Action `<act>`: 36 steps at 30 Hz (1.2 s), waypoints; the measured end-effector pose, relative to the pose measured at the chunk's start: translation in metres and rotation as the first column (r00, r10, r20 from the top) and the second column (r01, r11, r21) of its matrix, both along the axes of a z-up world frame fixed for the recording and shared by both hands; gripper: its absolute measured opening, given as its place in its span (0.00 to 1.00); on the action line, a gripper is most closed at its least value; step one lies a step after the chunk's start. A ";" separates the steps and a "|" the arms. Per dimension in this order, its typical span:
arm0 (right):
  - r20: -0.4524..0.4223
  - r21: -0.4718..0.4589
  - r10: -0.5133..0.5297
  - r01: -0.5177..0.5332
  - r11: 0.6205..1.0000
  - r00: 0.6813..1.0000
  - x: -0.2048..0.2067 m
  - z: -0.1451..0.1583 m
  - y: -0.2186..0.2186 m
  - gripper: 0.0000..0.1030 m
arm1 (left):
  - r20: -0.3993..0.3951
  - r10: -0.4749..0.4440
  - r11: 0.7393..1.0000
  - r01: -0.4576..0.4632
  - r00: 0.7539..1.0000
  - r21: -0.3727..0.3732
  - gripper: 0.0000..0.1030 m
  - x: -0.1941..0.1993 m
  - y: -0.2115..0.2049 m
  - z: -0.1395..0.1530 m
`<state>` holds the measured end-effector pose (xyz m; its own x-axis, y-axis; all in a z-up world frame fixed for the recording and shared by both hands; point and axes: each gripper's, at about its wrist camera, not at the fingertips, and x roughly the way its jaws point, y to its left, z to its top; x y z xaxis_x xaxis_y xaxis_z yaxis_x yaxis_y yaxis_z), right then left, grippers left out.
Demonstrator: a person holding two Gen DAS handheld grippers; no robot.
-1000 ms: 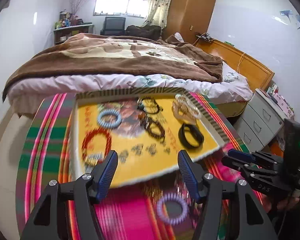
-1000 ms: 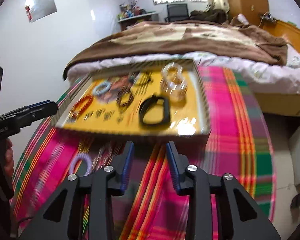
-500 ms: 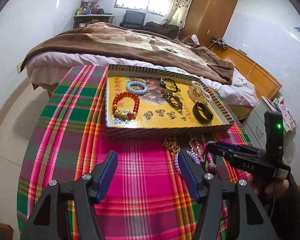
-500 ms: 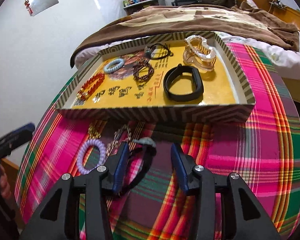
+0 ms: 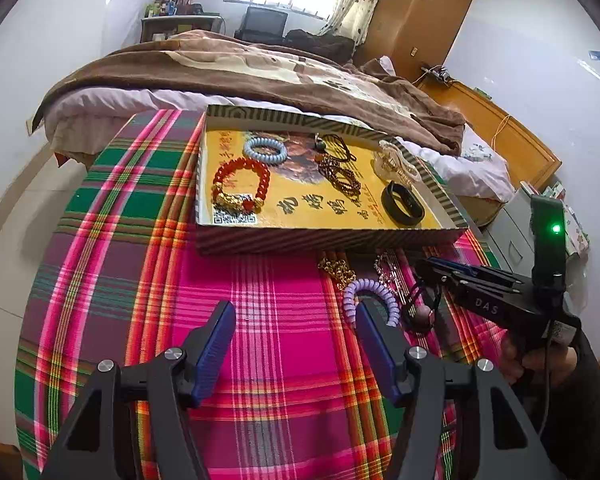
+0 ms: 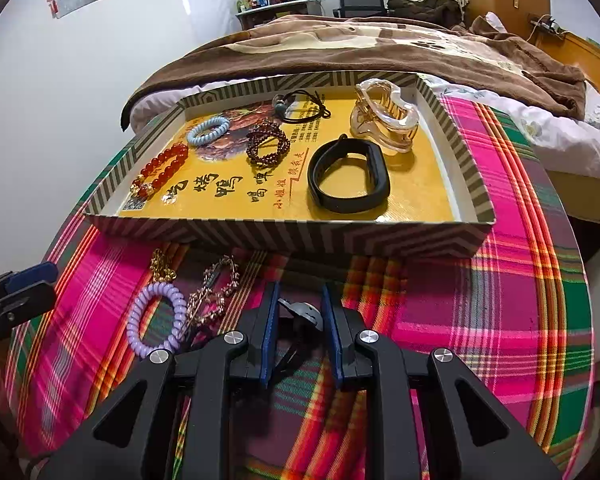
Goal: Organize jewelry
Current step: 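Withdraw both grippers and close the right gripper on the pink-bead hair tie, then grasp the lavender coil bracelet with the left gripper while the right gripper holds the hair tie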
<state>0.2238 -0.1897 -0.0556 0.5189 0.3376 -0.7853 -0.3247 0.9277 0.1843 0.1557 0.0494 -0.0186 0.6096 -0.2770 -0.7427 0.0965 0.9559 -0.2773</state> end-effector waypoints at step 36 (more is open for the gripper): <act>0.048 0.259 -0.135 0.118 0.959 0.990 -0.068 0.030 -0.108 0.07 | -0.095 -0.021 0.989 0.034 0.995 0.143 0.60 0.031 -0.061 -0.030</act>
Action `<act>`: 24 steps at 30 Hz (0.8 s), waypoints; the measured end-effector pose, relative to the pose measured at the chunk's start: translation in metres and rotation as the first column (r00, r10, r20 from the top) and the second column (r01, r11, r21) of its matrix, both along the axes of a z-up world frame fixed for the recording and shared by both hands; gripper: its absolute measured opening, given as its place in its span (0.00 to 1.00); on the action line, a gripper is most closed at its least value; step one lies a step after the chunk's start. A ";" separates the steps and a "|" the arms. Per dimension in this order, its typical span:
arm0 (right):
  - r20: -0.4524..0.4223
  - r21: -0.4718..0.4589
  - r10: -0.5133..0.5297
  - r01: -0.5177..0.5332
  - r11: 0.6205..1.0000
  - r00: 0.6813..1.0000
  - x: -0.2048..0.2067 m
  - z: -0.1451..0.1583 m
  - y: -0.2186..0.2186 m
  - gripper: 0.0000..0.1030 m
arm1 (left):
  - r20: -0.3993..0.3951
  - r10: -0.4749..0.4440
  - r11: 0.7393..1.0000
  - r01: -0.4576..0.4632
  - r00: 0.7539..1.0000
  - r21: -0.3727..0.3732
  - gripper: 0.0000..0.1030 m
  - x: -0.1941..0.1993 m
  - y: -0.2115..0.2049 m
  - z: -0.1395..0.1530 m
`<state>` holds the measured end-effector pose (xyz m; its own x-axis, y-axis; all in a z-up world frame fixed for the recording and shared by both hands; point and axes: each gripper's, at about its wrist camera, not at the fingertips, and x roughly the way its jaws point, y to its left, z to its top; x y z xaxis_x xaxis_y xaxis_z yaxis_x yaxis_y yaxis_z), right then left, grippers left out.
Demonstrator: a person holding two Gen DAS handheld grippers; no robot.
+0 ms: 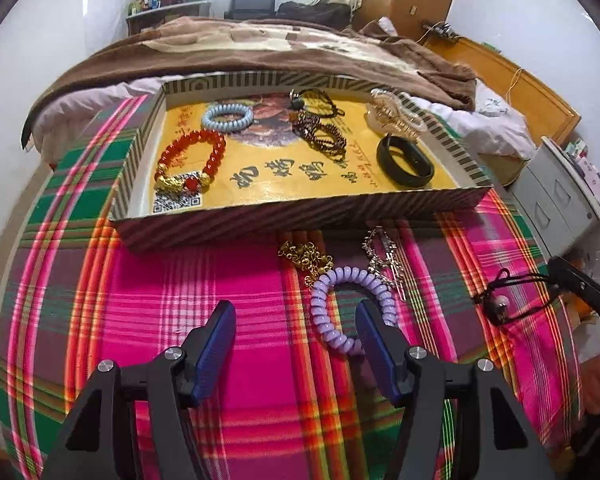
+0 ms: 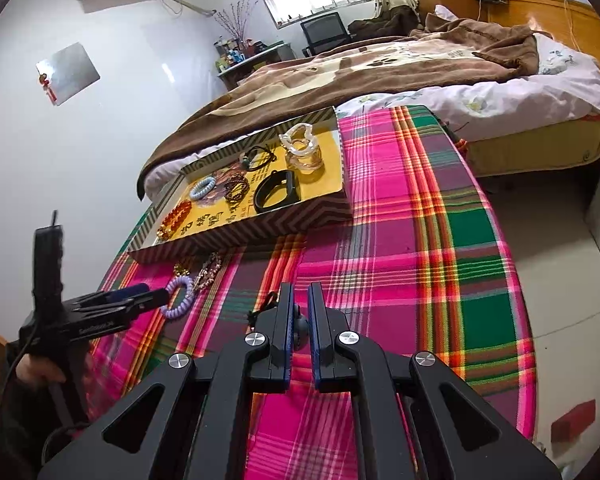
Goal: Organize jewelry
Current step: 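Grasp the lavender coil bracelet with the left gripper while the right gripper holds the hair tie, then carry the coil bracelet and hair tie over the yellow box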
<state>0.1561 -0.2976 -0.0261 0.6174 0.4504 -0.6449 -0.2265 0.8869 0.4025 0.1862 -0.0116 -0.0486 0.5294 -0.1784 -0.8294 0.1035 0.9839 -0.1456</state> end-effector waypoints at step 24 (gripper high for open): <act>-0.009 0.012 0.007 -0.007 1.000 1.000 -0.001 -0.009 -0.004 0.07 | 0.034 0.002 0.982 -0.008 0.999 0.188 0.09 -0.016 -0.003 0.000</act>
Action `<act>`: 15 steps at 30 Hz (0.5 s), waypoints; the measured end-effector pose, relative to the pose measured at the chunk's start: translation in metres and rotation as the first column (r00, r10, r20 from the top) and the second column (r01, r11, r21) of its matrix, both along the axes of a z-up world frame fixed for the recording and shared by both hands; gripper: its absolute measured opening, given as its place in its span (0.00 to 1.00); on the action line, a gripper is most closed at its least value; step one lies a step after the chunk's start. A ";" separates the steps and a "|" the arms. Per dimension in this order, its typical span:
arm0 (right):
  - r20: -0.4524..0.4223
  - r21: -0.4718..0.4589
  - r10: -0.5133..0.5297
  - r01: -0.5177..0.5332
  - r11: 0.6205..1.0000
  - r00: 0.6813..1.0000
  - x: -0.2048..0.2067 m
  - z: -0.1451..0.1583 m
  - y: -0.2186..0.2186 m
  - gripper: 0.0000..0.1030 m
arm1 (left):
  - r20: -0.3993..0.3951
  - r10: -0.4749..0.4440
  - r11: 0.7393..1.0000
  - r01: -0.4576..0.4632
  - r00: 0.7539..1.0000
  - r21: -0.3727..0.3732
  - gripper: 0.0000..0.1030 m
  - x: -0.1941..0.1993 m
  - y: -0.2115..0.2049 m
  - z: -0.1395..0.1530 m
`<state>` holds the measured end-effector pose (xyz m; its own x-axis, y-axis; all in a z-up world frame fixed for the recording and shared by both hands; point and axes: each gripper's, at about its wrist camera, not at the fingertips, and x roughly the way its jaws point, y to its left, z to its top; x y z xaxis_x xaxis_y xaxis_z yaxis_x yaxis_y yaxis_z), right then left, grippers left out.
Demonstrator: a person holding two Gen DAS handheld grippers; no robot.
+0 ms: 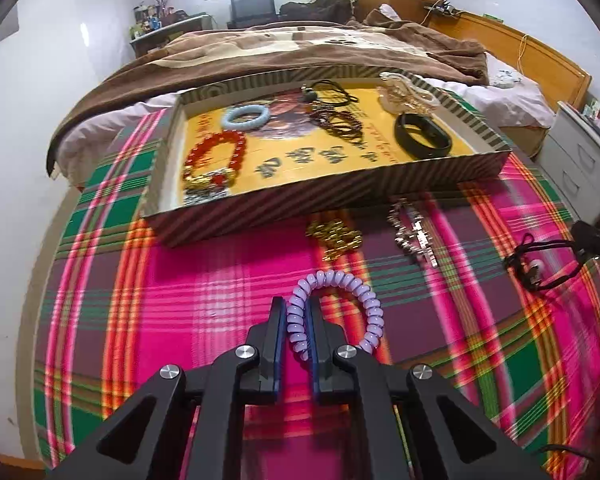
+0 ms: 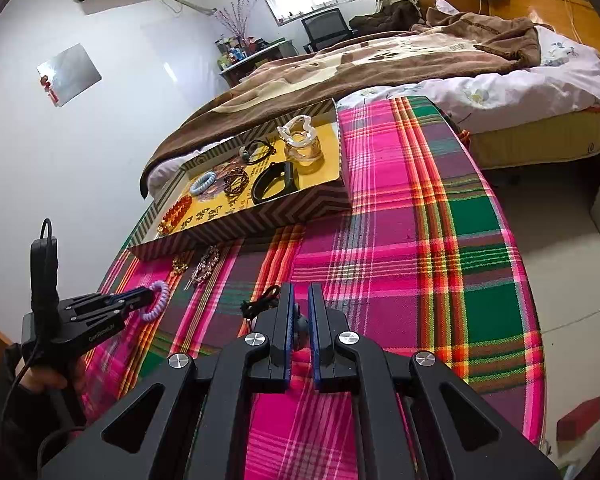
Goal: Organize jewelry
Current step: 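Carry the coil bracelet and hair tie over the yellow box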
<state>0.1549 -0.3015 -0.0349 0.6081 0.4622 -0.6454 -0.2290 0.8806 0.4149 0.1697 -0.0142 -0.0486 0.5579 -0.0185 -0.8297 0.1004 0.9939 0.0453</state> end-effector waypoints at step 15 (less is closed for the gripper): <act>0.032 -0.009 -0.004 0.004 1.000 0.999 -0.002 0.012 0.005 0.07 | 0.059 0.020 0.997 -0.015 0.998 -0.077 0.09 -0.012 0.023 0.022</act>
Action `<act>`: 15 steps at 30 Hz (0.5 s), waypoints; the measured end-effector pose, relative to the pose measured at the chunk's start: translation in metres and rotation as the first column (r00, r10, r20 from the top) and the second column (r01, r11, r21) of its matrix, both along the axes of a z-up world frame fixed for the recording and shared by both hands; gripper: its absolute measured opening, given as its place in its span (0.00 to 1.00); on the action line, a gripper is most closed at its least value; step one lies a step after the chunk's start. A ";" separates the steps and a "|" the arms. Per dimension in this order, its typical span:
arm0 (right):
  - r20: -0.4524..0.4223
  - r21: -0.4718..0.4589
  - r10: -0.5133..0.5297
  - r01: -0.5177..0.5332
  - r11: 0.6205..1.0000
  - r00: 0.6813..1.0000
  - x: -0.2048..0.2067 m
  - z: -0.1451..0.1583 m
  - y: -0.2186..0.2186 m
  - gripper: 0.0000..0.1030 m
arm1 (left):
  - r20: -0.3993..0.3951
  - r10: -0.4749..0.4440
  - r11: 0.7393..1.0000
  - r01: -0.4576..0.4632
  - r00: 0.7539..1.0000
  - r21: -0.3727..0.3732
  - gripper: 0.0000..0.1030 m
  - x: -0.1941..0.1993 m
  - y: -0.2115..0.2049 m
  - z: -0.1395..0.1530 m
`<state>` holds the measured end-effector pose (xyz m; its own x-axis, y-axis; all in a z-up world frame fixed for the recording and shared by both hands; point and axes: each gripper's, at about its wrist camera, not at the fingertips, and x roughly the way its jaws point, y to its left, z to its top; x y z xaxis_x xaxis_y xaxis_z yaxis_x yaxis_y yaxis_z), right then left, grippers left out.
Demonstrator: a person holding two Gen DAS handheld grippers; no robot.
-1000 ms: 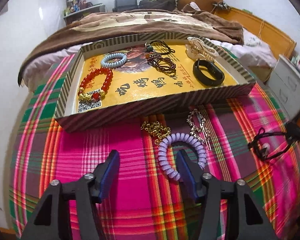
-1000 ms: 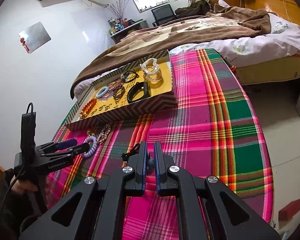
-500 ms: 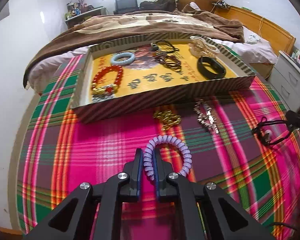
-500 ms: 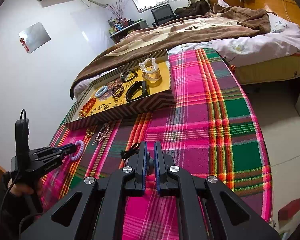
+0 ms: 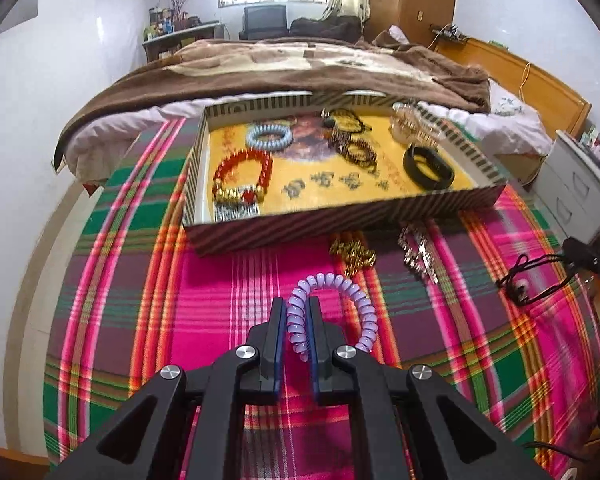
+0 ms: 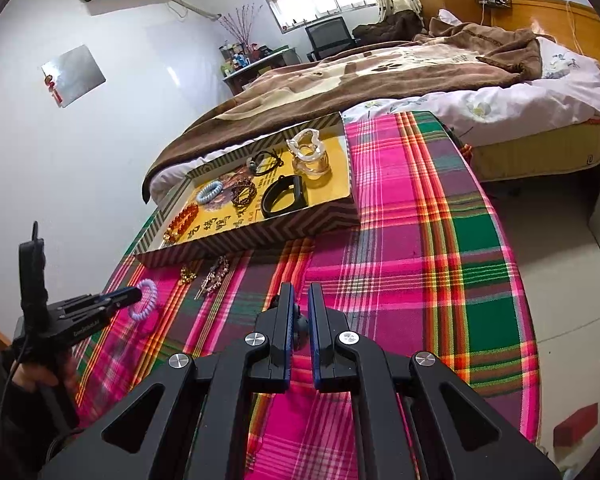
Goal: Organize jewelry
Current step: 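Carry the coil bracelet and hair tie over the yellow box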
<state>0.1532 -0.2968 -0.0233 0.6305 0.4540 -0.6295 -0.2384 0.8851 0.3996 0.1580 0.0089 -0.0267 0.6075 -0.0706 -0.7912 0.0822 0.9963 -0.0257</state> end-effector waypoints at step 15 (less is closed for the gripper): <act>0.020 -0.007 -0.002 0.002 1.000 1.000 -0.001 0.012 0.000 0.07 | 0.036 -0.026 0.999 0.027 0.999 -0.030 0.09 0.011 -0.006 0.019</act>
<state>0.1526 -0.2970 -0.0112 0.6441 0.4485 -0.6196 -0.2448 0.8883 0.3886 0.1688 0.0033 -0.0076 0.6330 -0.1108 -0.7662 0.1099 0.9925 -0.0527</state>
